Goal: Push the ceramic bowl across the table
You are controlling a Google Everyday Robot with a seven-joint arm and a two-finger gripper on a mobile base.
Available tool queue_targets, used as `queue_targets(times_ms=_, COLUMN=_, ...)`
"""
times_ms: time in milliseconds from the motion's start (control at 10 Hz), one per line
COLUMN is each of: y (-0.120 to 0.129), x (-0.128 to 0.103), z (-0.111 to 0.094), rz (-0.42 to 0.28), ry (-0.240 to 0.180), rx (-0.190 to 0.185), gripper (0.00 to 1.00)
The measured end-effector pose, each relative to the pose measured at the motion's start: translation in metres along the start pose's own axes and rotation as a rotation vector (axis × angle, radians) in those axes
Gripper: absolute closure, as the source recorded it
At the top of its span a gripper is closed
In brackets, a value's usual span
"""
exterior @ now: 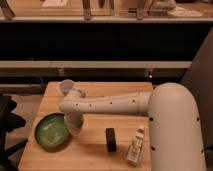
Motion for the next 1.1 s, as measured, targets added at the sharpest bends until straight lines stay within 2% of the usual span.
queue_targets(times_ms=1100, y=-0.0076, x=-0.005, z=-0.0027, rz=-0.016, ry=-0.003, rx=-0.013, gripper=0.98)
